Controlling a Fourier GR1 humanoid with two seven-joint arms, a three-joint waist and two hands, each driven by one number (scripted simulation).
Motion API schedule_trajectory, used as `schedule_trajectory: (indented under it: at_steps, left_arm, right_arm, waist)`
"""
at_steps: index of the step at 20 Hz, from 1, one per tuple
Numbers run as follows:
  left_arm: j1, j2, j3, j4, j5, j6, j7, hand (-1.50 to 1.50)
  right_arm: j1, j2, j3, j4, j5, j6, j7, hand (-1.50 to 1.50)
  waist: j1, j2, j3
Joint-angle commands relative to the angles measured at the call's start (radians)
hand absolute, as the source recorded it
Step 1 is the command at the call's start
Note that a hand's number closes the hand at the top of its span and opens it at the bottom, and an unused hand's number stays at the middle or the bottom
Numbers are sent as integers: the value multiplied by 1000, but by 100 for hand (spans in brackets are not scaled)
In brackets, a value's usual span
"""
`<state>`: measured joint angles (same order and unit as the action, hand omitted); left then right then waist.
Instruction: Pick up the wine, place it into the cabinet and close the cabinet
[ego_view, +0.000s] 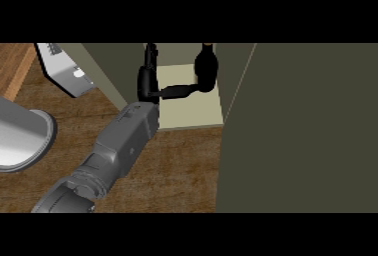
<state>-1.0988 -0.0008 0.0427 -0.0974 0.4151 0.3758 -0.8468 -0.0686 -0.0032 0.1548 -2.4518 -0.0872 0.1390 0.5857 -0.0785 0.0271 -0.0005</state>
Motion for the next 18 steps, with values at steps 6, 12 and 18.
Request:
schedule_trajectory:
  at_steps: [6, 12, 18]
  left_arm:
    - [53, 1, -3, 8, -8, -63, -47, -150]
    - [64, 1, 16, -11, 40, -122, -51, -150]
    - [89, 1, -38, -40, 111, -163, -17, -150]
  right_arm:
    - [-33, -5, -12, -34, -29, -19, 39, -150]
    - [-34, 3, 47, -33, 17, -46, 58, -150]
    - [15, 3, 28, -32, 4, -23, 28, -150]
  waist:
    - [15, -3, -1]
    - [13, -8, -2]
    - [22, -22, 0]
